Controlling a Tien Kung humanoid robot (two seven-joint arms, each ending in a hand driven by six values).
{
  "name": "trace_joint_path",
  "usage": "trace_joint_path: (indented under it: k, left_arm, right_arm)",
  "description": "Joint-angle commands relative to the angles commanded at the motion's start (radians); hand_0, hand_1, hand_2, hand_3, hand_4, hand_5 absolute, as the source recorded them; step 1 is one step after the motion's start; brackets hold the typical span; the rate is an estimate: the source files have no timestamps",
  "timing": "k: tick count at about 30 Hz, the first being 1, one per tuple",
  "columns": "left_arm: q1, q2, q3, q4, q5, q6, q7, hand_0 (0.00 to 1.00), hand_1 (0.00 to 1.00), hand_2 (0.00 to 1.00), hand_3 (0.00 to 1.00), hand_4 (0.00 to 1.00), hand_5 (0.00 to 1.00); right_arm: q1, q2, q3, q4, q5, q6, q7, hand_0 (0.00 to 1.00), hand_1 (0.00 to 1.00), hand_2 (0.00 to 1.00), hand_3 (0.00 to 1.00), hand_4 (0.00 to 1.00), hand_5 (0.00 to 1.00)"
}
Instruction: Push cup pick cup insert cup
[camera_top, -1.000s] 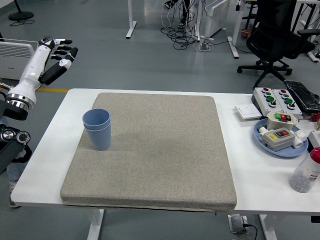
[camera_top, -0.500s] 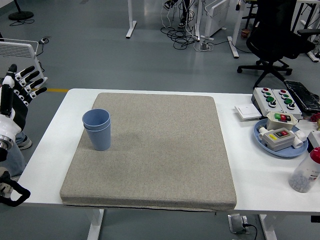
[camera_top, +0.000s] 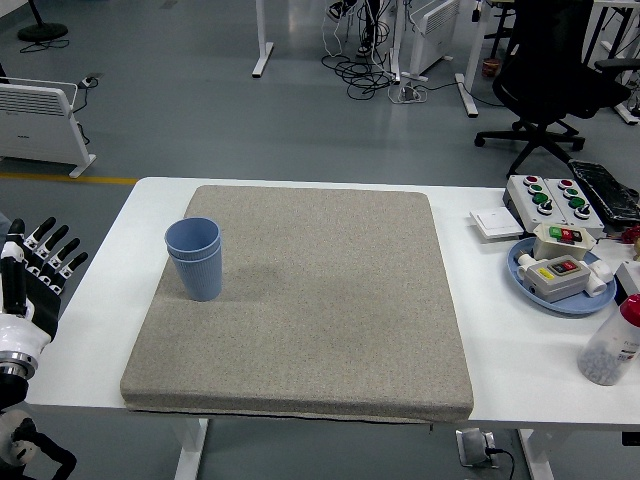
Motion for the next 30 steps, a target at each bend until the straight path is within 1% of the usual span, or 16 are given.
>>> trace_joint_path:
  k: [4, 19, 22, 30]
  left_arm:
    - [0.002, -0.001, 0.006, 0.011, 0.006, -0.011, 0.016, 0.755, 0.836, 0.885, 0.848, 0.698, 0.998]
    - [-0.007, -0.008, 0.024, 0.038, 0.010, -0.032, 0.026, 0.771, 0.840, 0.881, 0.847, 0.694, 0.998]
    - [-0.006, -0.008, 0.024, 0.041, 0.009, -0.032, 0.025, 0.771, 0.840, 0.881, 0.847, 0.694, 0.998]
    - [-0.012, -0.014, 0.020, 0.052, -0.002, -0.014, 0.015, 0.771, 0.840, 0.881, 0.847, 0.695, 0.998]
  right_arm:
    - [-0.001, -0.001, -0.003, 0.000, 0.003, -0.002, 0.003, 0.718, 0.639, 0.670, 0.605, 0.180, 0.417]
    - [0.004, -0.001, -0.011, 0.000, 0.015, 0.000, 0.007, 0.718, 0.638, 0.669, 0.604, 0.178, 0.413]
    - [0.004, -0.001, -0.010, 0.000, 0.014, 0.000, 0.006, 0.718, 0.638, 0.669, 0.604, 0.178, 0.413]
    - [0.006, -0.001, -0.011, 0.000, 0.015, 0.001, 0.006, 0.717, 0.639, 0.669, 0.604, 0.179, 0.413]
